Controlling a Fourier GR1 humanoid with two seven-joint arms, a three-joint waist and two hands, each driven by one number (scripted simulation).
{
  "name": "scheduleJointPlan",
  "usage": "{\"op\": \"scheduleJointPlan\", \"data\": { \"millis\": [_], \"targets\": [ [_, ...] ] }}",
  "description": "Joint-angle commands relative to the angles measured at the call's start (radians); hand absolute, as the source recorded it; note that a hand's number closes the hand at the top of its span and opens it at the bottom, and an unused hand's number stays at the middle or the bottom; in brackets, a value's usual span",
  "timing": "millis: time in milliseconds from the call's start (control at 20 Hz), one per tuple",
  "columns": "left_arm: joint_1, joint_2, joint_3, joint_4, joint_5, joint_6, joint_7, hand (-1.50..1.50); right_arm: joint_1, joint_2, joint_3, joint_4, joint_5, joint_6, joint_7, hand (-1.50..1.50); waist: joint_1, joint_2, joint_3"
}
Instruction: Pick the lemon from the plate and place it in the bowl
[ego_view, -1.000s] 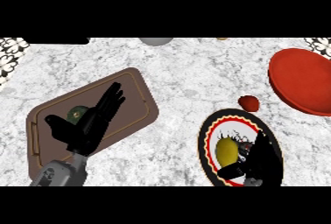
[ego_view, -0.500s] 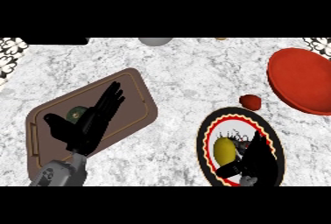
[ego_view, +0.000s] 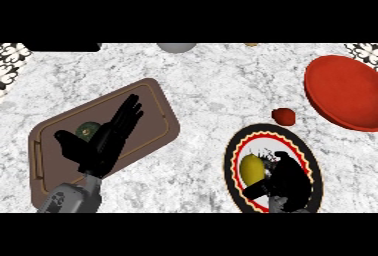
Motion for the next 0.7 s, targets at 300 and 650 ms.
{"op": "scheduleJointPlan", "data": {
  "millis": [300, 650],
  "targets": [
    [0.021, 0.002, 0.009, -0.068, -0.013, -0.007, 0.048, 0.00, -0.085, 0.013, 0.049, 0.062, 0.031, -0.046, 0.219, 1.50, 0.006, 0.000, 0.005],
    [-0.010, -0.023, 0.027, -0.007, -0.025, -0.016, 0.038, 0.00, -0.112, 0.013, 0.067, 0.109, 0.092, -0.027, 0.210, 1.50, -0.003, 0.003, 0.005]
  ]
}}
